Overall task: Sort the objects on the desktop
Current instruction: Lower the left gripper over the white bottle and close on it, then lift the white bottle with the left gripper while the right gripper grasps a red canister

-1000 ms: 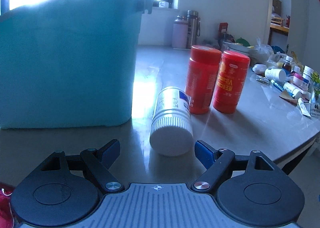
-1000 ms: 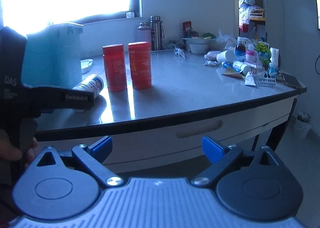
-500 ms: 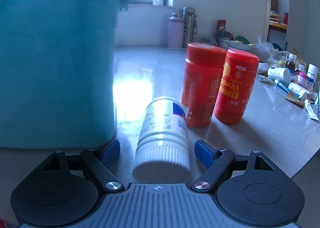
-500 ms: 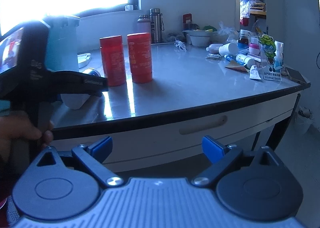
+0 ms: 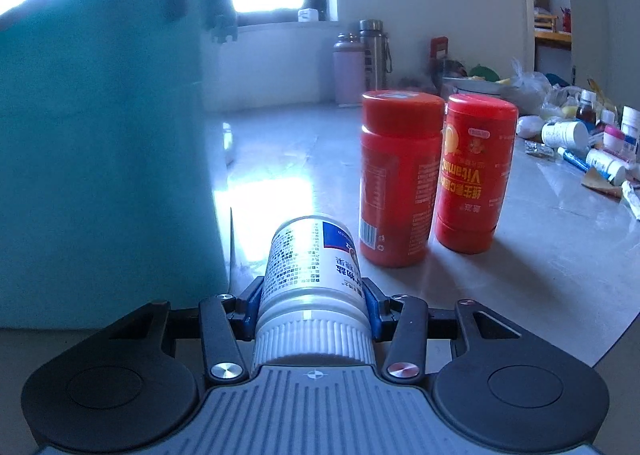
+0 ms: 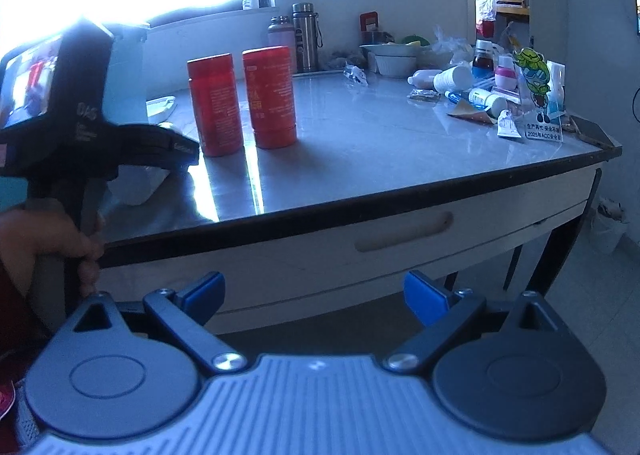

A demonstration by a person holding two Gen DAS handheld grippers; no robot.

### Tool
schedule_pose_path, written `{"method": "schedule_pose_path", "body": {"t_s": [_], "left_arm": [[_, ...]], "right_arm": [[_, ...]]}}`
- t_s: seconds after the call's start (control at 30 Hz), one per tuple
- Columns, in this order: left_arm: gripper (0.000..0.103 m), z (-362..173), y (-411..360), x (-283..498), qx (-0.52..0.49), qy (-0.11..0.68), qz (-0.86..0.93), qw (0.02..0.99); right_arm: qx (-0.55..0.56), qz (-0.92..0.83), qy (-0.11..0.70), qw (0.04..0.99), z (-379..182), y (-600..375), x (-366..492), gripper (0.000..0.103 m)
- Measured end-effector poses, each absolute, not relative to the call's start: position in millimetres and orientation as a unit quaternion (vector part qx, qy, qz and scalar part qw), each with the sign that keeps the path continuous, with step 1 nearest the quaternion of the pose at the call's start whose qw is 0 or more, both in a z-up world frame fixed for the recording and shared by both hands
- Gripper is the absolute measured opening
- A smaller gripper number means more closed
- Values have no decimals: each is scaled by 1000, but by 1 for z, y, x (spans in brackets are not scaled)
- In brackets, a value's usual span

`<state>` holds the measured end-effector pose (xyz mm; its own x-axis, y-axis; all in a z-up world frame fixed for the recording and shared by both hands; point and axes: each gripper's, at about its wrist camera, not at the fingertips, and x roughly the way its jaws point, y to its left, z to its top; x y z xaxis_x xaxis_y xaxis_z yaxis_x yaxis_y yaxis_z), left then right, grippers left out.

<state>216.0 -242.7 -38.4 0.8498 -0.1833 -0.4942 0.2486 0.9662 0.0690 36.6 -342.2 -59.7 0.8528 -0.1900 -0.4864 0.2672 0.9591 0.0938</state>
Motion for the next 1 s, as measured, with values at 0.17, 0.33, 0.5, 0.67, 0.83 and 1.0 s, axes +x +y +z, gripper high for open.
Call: {"method": "schedule_pose_path", "body": {"t_s": [0.17, 0.33, 0.5, 0.67, 0.83, 1.0], "left_arm": [[48, -31, -233, 209, 60, 245, -119, 960], [48, -27, -223, 196, 61, 241, -119, 961], [48, -22, -210, 187, 51, 241, -114, 962], [48, -19, -201, 174, 54, 234, -120, 963], [48, -18, -194, 162, 56, 232, -115, 964], [48, -16, -184, 152, 45, 238, -111, 964]], "right_arm": [[74, -112, 231, 964, -53, -345, 39, 97], [66, -99, 220, 968, -47, -346, 45, 97], [68, -96, 211, 970, -43, -346, 52, 97], [66, -89, 201, 973, -39, -346, 58, 97], [71, -90, 197, 974, -37, -350, 64, 97], [82, -97, 188, 974, -38, -356, 69, 97]]}}
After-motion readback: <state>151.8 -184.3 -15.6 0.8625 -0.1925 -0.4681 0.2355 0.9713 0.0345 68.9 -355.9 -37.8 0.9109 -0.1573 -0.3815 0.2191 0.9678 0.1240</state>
